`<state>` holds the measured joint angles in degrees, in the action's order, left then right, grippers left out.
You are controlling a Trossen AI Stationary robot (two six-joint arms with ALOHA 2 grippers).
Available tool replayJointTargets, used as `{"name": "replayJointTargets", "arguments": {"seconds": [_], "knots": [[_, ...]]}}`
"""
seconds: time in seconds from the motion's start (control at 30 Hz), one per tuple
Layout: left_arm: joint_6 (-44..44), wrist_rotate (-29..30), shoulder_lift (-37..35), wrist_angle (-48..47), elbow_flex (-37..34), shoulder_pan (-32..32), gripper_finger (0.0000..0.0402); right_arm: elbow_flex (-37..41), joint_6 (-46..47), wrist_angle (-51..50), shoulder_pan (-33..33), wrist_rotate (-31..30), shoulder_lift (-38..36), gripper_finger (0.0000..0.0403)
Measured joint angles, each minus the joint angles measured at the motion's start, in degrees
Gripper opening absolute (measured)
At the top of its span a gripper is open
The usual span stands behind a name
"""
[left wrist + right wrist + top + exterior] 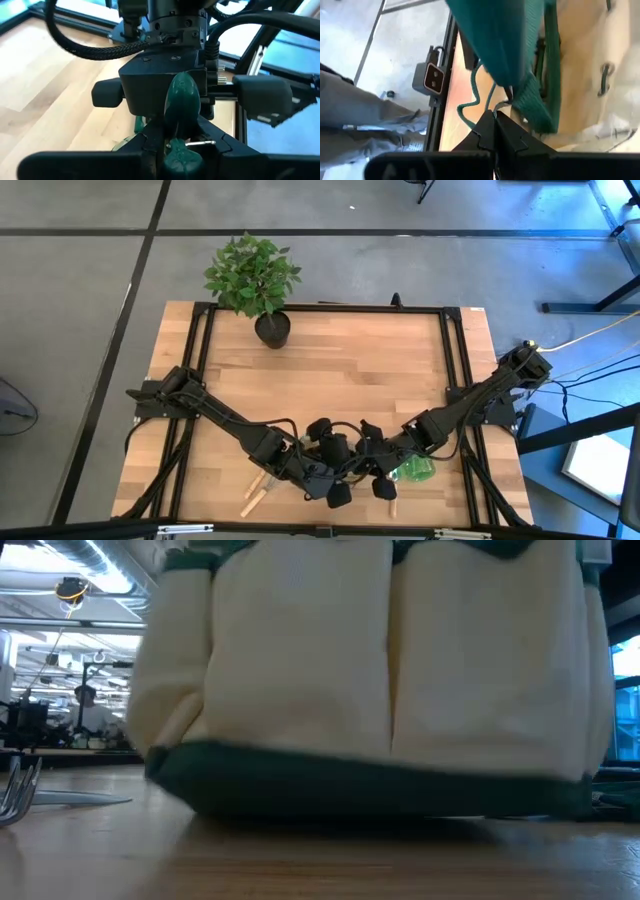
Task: Pick & Place Garden tools in Gardening bag
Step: Put the top green shear scissors into the brown gardening bag
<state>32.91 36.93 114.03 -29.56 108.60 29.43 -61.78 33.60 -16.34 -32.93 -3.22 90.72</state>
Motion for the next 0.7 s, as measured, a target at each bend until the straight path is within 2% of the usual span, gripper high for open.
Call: {"name": "replayJointTargets", "arguments": {"seconds": [0.27,0.7], "knots": [[0.7,1.5,-2.3,2.8,0.7,0.3,0.0062,0.2,0.5,-0.6,-0.5,-5.0,-2.2,0.0000],[0.8,-0.1,-2.0,2.7,0.5,0.7,0.0062,0.2,0.3,-4.3,-0.9,-5.6,-2.1,0.0000]]}}
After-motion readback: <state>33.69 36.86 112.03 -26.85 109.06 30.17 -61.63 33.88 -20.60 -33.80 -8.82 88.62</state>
